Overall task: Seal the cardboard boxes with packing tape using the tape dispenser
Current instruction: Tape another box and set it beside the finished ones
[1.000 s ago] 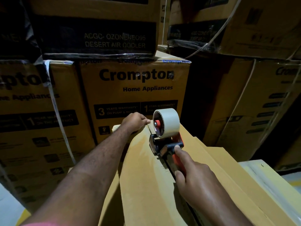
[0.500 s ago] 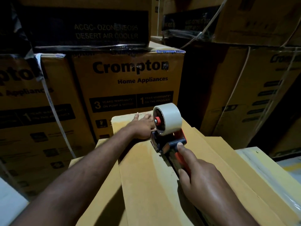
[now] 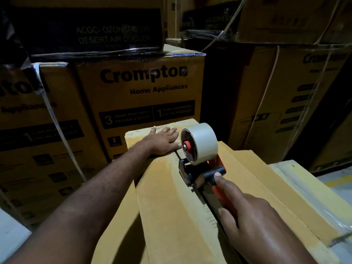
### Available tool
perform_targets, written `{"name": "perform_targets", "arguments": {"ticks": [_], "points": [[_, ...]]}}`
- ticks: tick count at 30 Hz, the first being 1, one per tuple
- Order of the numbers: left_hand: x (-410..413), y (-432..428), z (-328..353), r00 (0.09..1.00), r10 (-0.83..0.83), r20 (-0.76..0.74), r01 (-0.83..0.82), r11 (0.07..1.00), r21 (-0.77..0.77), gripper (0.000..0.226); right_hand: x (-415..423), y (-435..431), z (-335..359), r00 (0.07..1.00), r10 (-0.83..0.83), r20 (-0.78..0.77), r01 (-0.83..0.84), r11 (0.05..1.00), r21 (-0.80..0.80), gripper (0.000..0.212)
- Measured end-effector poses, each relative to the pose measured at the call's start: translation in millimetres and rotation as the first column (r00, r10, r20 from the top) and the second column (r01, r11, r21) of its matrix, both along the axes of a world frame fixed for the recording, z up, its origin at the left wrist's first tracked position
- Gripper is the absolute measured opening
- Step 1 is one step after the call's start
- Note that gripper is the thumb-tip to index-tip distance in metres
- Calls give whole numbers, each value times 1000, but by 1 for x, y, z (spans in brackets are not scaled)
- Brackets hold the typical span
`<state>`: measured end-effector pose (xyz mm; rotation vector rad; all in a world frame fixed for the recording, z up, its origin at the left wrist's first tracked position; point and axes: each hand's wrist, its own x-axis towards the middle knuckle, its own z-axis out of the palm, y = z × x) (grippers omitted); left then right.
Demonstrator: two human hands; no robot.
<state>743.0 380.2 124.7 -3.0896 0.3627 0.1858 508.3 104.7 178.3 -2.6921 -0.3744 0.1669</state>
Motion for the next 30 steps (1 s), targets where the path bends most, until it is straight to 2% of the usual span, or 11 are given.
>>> {"name": "perform_targets", "arguments": {"ticks": [4,6,8,10,15,18,21,26,30], "points": [[-8,-12,6,998,56,12,-56,998,-5,69,-13,-4,0,1000,-17,-1,17,1000,-21,70],[-28,-30,11,998,68,11,-67,995,-68,64,-14,-5,-1,1000,-18,2,18,1000,-15,70],[-59,-50,13,1000,-21,-8,20,993,-115,56,-14,-8,-2,1000,-18,12,18,1000,6,70],[-88,-60,12,988,-156,-7,155,984,-90,46,-16,-13,-5,1000,-21,16,20,999,37,69],[-100,-62,22,990,-135,-50,131,988,-76,39,-23,-14,-7,1000,2,27,-4,996,86,70],[-105,-68,26,992,-105,-64,99,991,-89,39,-23,-14,-5,1000,10,15,-11,998,68,69],[-108,-70,29,993,-58,-107,54,998,-40,40,-28,-19,-4,1000,29,-6,-29,998,53,70],[-115,-73,32,993,-24,-114,12,994,-108,51,-47,-31,-4,998,31,-49,-31,1000,4,71],[-110,-72,24,991,-80,-108,70,993,-92,53,-65,-39,2,997,28,-78,-32,998,-54,72]]}}
